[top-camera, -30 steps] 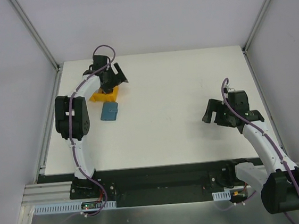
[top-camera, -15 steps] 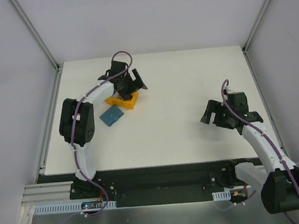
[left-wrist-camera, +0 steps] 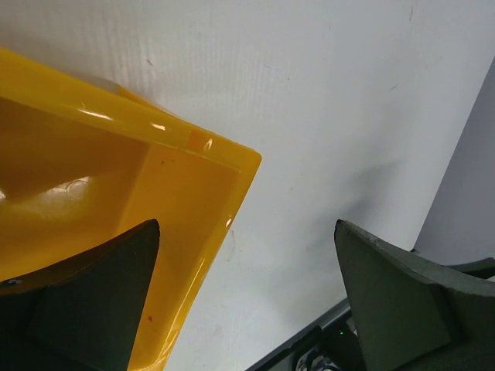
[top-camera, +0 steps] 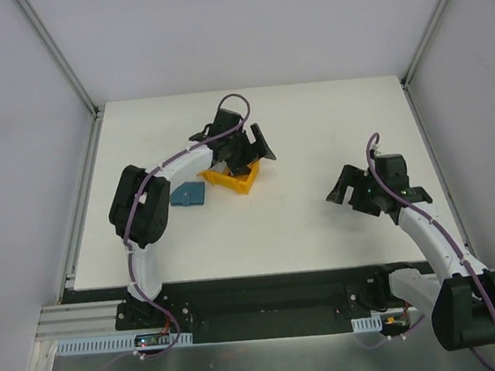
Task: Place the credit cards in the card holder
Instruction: Move the storage box to the center of the board.
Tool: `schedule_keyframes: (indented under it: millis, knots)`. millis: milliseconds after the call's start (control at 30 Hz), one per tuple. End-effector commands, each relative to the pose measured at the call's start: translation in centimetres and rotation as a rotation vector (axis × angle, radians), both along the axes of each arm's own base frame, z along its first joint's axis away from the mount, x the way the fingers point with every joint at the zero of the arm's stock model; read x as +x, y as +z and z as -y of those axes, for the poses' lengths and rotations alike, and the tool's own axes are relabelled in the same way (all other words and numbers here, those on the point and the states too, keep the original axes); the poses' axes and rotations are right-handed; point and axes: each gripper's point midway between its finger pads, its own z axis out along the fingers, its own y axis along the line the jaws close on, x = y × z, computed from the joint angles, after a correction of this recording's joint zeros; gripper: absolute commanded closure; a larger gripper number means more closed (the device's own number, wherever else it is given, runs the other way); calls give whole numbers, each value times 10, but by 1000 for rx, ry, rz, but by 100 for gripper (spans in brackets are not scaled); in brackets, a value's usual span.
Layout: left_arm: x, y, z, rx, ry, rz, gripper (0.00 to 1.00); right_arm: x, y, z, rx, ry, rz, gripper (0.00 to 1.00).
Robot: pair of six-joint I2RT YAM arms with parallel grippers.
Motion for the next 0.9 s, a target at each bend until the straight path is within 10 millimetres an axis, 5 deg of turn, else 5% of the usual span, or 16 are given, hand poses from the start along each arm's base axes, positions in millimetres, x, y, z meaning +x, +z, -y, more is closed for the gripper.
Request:
schedule_keyframes:
  millis: [0, 267, 500, 700, 867]
  knots:
    - [-8, 37, 33, -99, -32, 40, 6, 7, 4, -8, 61, -18, 19, 4]
    - [-13, 59, 59, -120, -106, 114, 1, 12, 6, -17, 129, -39, 25, 4]
    - [-19, 108, 37, -80, -127, 293, 1, 23, 16, -33, 133, -19, 47, 1]
    - [-29, 136, -34, 126, 7, 460, 1, 46, 32, -67, 68, 43, 44, 8]
    - [-40, 139, -108, 258, 170, 506, 1, 73, 46, -108, 40, 93, 56, 13]
